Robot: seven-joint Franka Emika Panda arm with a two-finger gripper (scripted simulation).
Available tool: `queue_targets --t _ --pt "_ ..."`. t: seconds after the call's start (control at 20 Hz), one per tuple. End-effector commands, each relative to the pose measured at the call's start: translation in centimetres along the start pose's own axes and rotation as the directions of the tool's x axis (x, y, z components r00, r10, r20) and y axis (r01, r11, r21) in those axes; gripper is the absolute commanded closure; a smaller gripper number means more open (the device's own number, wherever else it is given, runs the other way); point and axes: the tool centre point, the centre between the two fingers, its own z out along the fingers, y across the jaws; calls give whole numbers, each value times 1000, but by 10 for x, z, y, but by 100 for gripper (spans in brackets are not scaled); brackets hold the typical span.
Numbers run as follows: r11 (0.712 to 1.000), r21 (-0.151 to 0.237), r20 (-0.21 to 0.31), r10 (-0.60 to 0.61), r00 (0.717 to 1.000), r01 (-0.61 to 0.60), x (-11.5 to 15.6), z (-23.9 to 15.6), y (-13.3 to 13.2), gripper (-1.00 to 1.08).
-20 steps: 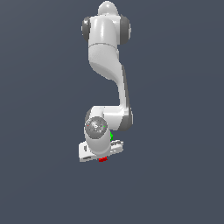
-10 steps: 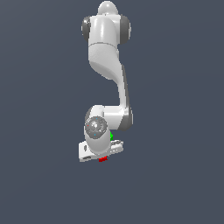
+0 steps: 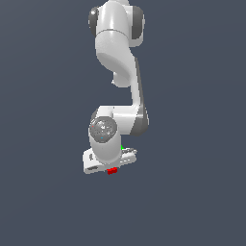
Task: Stack the red cube on top of the green cube.
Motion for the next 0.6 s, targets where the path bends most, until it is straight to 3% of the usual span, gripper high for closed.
queue_targets --t 0.0,0.55 --pt "1000 -1 -2 0 1000 0 0 -19 0 108" --pt "1000 -1 -2 0 1000 0 2 -49 0 108"
